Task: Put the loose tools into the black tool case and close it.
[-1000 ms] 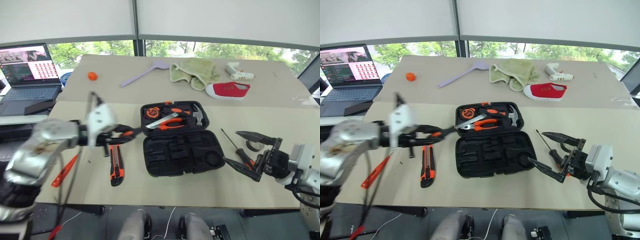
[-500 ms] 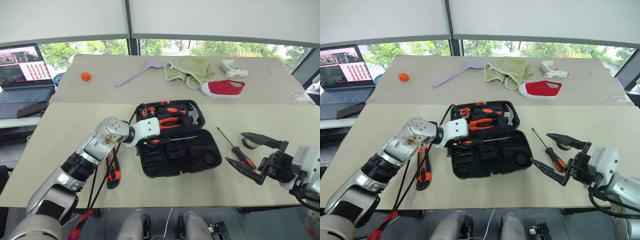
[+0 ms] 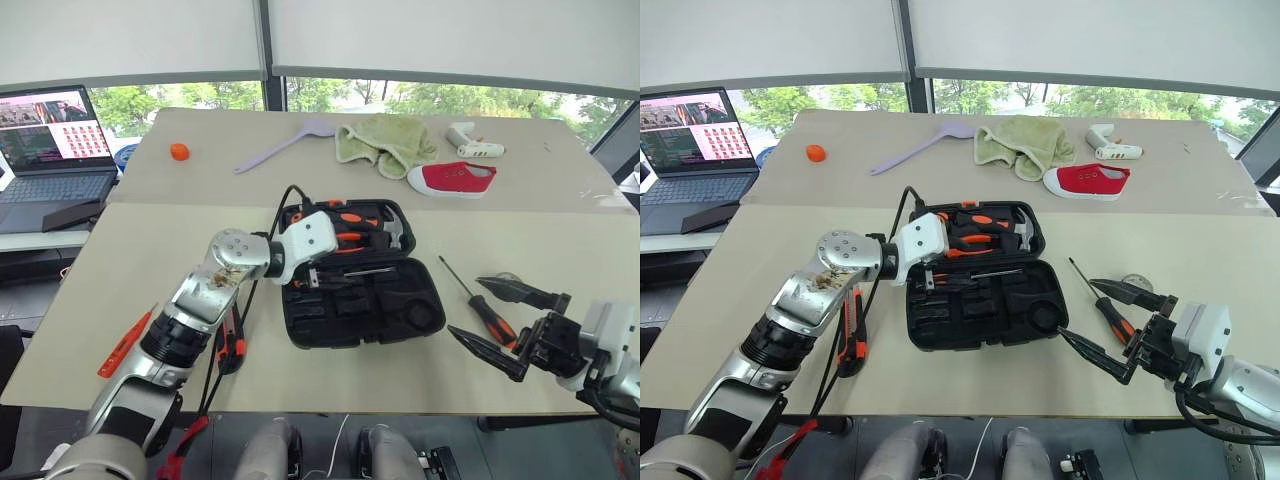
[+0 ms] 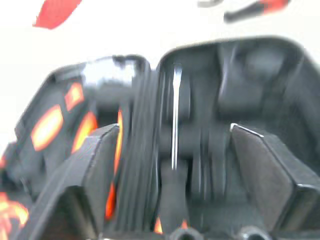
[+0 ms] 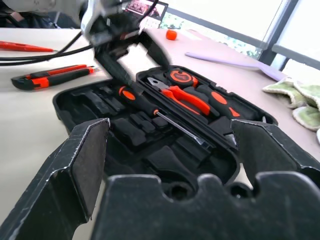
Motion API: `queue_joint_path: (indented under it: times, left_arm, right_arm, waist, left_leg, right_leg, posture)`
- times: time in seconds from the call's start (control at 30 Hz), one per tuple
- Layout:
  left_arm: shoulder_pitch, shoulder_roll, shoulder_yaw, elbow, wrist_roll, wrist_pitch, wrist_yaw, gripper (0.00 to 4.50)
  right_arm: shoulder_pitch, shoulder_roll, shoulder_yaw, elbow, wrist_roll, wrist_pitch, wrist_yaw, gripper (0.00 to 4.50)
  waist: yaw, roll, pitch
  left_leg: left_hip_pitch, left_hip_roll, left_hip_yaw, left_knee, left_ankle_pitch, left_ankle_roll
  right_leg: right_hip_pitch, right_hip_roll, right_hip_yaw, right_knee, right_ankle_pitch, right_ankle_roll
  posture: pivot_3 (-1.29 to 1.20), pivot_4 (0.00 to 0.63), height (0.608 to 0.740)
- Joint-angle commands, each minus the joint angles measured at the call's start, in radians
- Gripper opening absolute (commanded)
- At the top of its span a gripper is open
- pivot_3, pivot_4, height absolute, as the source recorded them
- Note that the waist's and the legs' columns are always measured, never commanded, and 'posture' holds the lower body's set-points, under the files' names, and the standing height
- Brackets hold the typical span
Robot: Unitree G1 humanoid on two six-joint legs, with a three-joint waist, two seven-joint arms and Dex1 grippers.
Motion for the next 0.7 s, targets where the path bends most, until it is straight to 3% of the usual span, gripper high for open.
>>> queue_joint_path:
  times: [0.03, 0.33, 0.7]
  left_arm:
    - [0.031, 0.020, 0.026, -0.003, 0.018, -0.072, 0.015, 3.71]
    - [0.055, -0.030, -0.012, 0.230, 0.086, -0.207, 0.050, 0.25]
    - [0.052, -0.087, -0.075, 0.348, 0.169, -0.187, 0.047, 0.25]
  right_arm:
    - [0.010, 0.011, -0.012, -0.010, 0.019, -0.003, 0.014, 4.50]
    - [0.028, 0.051, -0.024, 0.010, -0.007, -0.041, 0.017, 4.50]
    - [0.062, 0.085, -0.042, 0.028, -0.027, -0.072, 0.007, 4.50]
  waist:
    - [-0.002, 0.000, 0.000]
    - [0.006, 0.000, 0.000]
    - [0.006, 0.000, -0.001]
  left_leg:
    - [0.000, 0.000, 0.000, 0.000, 0.000, 0.000]
    - [0.000, 0.000, 0.000, 0.001, 0.000, 0.001]
    - [0.001, -0.001, 0.000, 0.002, -0.001, 0.002]
  right_leg:
    - [0.000, 0.000, 0.000, 0.000, 0.000, 0.000]
    - [0.000, 0.000, -0.001, 0.000, 0.000, 0.000]
    - [0.002, 0.000, 0.000, 0.000, 0.001, 0.001]
  posture:
    - [0.00, 0.150, 0.740]
    - [0.00, 0.150, 0.740]
    - [0.00, 0.150, 0.740]
